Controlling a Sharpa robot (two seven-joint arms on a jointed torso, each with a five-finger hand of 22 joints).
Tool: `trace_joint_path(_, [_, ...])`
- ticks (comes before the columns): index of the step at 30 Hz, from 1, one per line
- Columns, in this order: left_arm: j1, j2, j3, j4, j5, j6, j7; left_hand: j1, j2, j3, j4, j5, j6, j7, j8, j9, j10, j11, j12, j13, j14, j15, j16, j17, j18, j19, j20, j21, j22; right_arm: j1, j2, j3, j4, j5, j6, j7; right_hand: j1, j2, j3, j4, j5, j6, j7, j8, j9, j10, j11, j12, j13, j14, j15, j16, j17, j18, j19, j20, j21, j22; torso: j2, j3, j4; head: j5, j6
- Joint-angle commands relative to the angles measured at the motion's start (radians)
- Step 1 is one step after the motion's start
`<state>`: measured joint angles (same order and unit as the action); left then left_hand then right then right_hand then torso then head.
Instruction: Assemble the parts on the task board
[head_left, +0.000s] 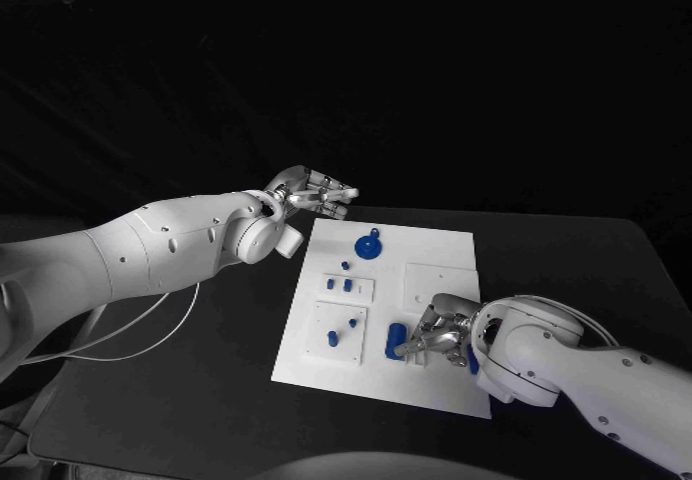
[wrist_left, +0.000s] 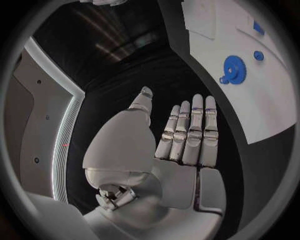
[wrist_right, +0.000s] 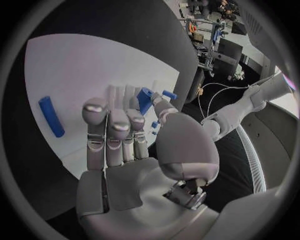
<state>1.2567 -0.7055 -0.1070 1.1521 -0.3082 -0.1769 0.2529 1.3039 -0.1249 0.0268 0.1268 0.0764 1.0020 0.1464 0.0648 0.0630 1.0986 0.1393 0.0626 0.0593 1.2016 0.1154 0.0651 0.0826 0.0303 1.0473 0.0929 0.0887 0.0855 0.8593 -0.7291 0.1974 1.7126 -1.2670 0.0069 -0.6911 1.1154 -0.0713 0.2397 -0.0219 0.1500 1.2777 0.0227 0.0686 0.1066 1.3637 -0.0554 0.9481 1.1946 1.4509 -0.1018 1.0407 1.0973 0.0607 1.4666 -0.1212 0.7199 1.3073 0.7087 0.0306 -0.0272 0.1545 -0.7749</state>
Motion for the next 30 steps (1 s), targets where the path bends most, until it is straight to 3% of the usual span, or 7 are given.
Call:
trace_joint_path(1, [0.001,0.001,0.0,0.002,-0.001,0.012,0.003,-0.001,-0.003,-0.001,0.007,0.002,-0.001,0.003,-0.002,0.0,-0.003,-0.001,-0.004,0.001,-0.008,-0.001,-0.003,0.001,0.01,-0.003,0.007,0.004,0.001,-0.002,0.0,-0.001,-0.006,-0.038,-0.015,-0.028,-0.009,0.014,0.016,-0.002,-0.002,0.004,-0.001,-0.005,-0.001,0.009,0.0,0.003,0.002,0.007,0.0,0.003,0.0,-0.007,0.052,-0.002,0.007,0.084,0.0,0.0008,-0.0001,0.001,0.0])
trace_joint_path(3, [0.001,0.001,0.0,0.002,-0.001,0.012,0.003,-0.001,-0.003,-0.001,0.007,0.002,-0.001,0.003,-0.002,0.0,-0.003,-0.001,-0.004,0.001,-0.008,-0.001,-0.003,0.001,0.01,-0.003,0.007,0.004,0.001,-0.002,0.0,-0.001,-0.007,-0.042,-0.018,-0.028,-0.021,0.004,0.018,-0.002,0.023,0.005,-0.002,-0.005,0.0,0.009,0.0,0.003,0.002,0.007,0.0,0.004,0.001,-0.007,0.052,-0.002,0.01,0.085,0.0,0.0008,0.0002,0.001,0.0])
trace_joint_path(9, [0.001,0.0,0.0,0.002,-0.001,0.012,0.003,-0.002,-0.002,-0.002,0.007,0.002,0.0,0.003,-0.002,0.0,-0.003,-0.001,-0.004,0.001,-0.008,-0.001,-0.003,0.001,0.01,-0.003,0.007,0.004,0.001,-0.002,0.0,-0.001,-0.009,-0.052,-0.02,-0.028,-0.018,0.013,0.025,-0.003,0.034,0.005,-0.002,-0.005,0.0,0.01,-0.001,0.004,0.003,0.008,0.0,0.006,0.002,-0.008,0.053,-0.002,0.017,0.086,0.001,0.0009,-0.0004,0.001,-0.002])
trace_joint_path(13, [0.001,0.0,0.0,0.003,-0.001,0.012,0.003,-0.002,-0.002,-0.002,0.007,0.002,0.0,0.003,-0.002,0.0,-0.003,-0.001,-0.004,0.001,-0.008,-0.001,-0.003,0.001,0.01,-0.003,0.007,0.004,0.001,-0.002,-0.002,-0.001,-0.011,-0.048,-0.006,-0.029,-0.019,0.018,0.03,-0.041,0.101,0.004,-0.003,-0.005,0.0,0.009,-0.002,0.003,0.003,0.008,-0.001,0.007,0.002,-0.008,0.052,-0.003,0.018,0.086,0.0,0.0003,-0.0004,0.0,-0.004])
trace_joint_path(19, [0.001,-0.002,0.0,0.001,-0.001,0.015,0.002,-0.002,-0.002,-0.002,0.007,0.002,0.0,0.003,-0.002,0.0,-0.003,-0.001,-0.004,0.001,-0.008,-0.001,-0.003,0.001,0.01,-0.003,0.007,0.004,0.001,-0.005,-0.003,-0.001,-0.009,-0.03,0.011,-0.029,-0.029,0.024,0.032,-0.083,0.152,0.002,-0.003,-0.005,0.0,0.006,-0.002,0.0,0.003,0.007,-0.001,0.004,-0.001,-0.008,0.051,-0.003,0.015,0.085,-0.001,0.0003,-0.0003,0.001,-0.007])
trace_joint_path(30, [0.001,-0.004,0.0,-0.007,-0.002,0.015,0.001,-0.002,-0.002,-0.002,0.007,0.002,0.0,0.003,-0.002,0.0,-0.003,-0.001,-0.004,0.001,-0.008,-0.001,-0.003,0.001,0.01,-0.003,0.007,0.004,0.001,-0.025,0.005,-0.001,-0.014,-0.003,0.013,-0.03,-0.044,0.023,0.024,-0.076,0.149,0.001,-0.002,-0.005,0.0,0.005,-0.001,-0.002,0.002,0.007,-0.001,0.001,-0.003,-0.008,0.051,-0.004,0.012,0.085,0.001,0.001,-0.0004,0.002,-0.007])
